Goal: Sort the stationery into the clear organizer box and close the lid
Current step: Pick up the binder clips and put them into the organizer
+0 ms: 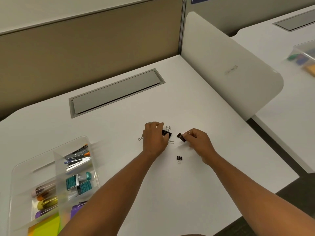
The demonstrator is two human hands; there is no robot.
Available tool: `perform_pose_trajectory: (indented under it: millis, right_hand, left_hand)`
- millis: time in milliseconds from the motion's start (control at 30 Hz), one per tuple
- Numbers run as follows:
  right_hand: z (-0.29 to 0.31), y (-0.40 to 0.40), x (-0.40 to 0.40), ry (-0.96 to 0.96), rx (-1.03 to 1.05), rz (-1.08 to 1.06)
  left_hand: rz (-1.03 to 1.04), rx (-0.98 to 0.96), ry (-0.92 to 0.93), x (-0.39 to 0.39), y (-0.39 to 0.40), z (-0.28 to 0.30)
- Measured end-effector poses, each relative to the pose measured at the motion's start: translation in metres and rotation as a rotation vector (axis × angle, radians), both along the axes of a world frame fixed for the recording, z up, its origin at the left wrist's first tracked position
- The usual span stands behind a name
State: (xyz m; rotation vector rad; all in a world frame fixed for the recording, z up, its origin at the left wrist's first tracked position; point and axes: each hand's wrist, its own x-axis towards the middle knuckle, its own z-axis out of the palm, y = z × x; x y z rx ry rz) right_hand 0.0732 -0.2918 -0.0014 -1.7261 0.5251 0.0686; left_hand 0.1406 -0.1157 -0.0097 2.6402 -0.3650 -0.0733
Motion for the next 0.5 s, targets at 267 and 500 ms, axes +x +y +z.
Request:
perform_pose_trajectory:
  millis: [267,500]
  right_hand:
    - [0.008,-0.011,0.001,0.152,0.656,-0.133]
    - [0.000,-0.002,0.018,0.148,0.025,-0.048]
  left_hand:
    - [0.035,-0.157,-0.029,0.000,-0.005,-0.007]
    - [0.079,-0.456,0.085,-0.009,0.010,0.005]
